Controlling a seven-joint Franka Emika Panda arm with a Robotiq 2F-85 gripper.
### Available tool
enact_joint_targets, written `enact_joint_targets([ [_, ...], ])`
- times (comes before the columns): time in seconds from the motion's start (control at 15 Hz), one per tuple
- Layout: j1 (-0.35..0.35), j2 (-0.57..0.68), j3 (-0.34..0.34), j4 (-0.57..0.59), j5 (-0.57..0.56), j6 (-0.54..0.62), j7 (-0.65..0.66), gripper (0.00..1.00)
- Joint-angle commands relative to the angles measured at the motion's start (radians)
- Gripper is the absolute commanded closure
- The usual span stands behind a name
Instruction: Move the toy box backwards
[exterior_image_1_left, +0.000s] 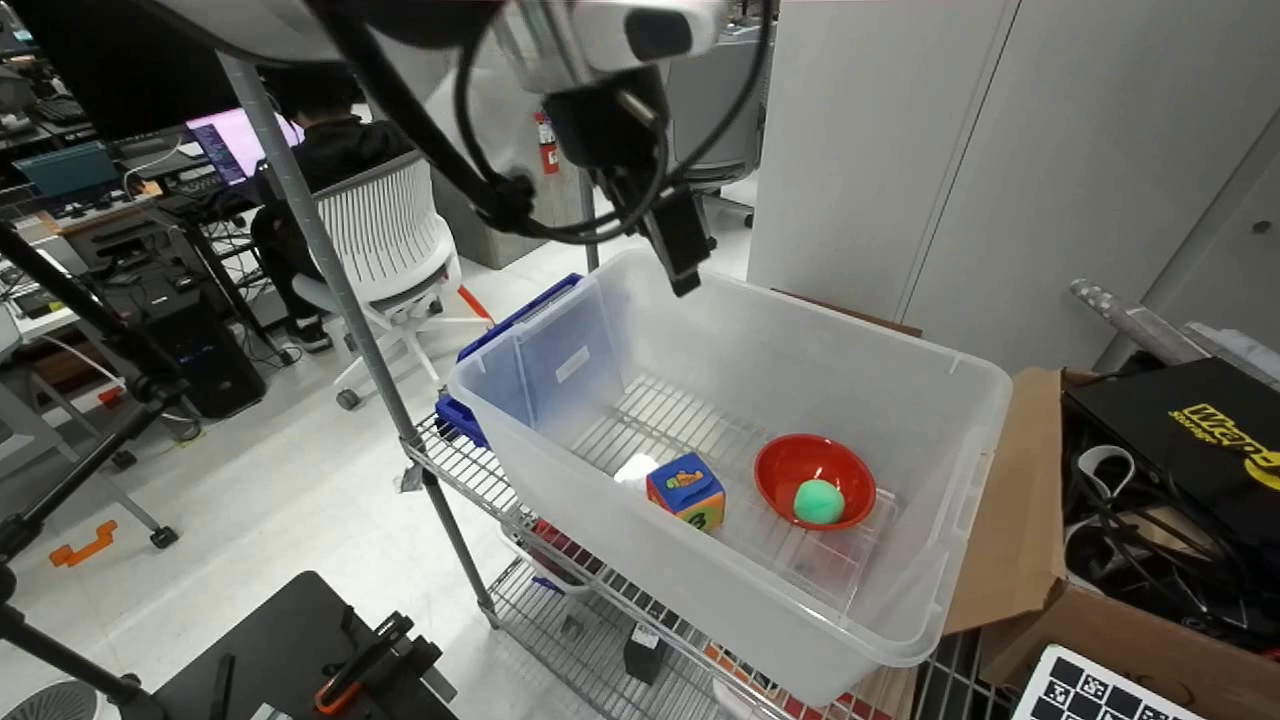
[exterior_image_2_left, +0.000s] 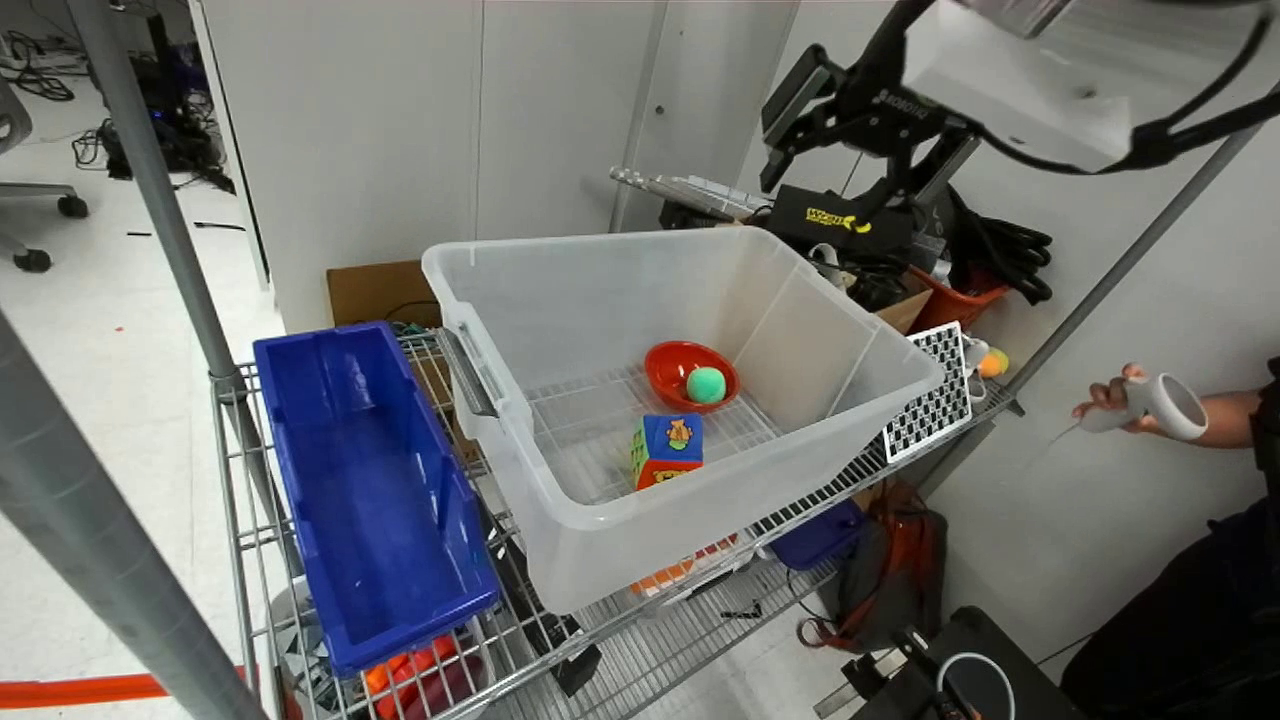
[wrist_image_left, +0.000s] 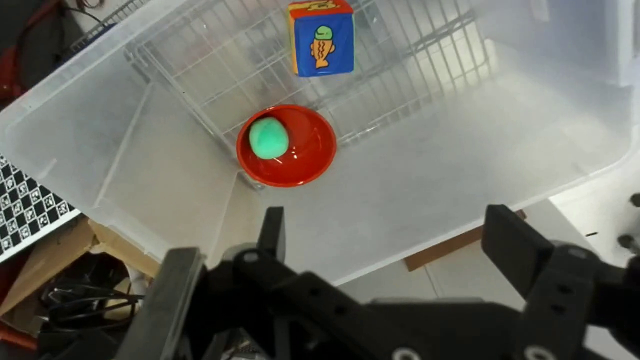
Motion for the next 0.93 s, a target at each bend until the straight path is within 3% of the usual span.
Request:
enact_joint_targets([
  [0.0, 0.045, 0.248, -0.063, 0.185, -0.036, 0.013, 0.105, 0.00],
  [0.13, 0.077, 0.374, -0.089, 0.259, -0.020, 0.036, 0.074, 0.00],
  [0.47, 0.155, 0.644, -0.162, 0.430, 0.027, 0.020, 0.162, 0.00],
  [0.87, 0.193, 0.825, -0.205, 0.545, 0.024, -0.003, 0.154, 0.00],
])
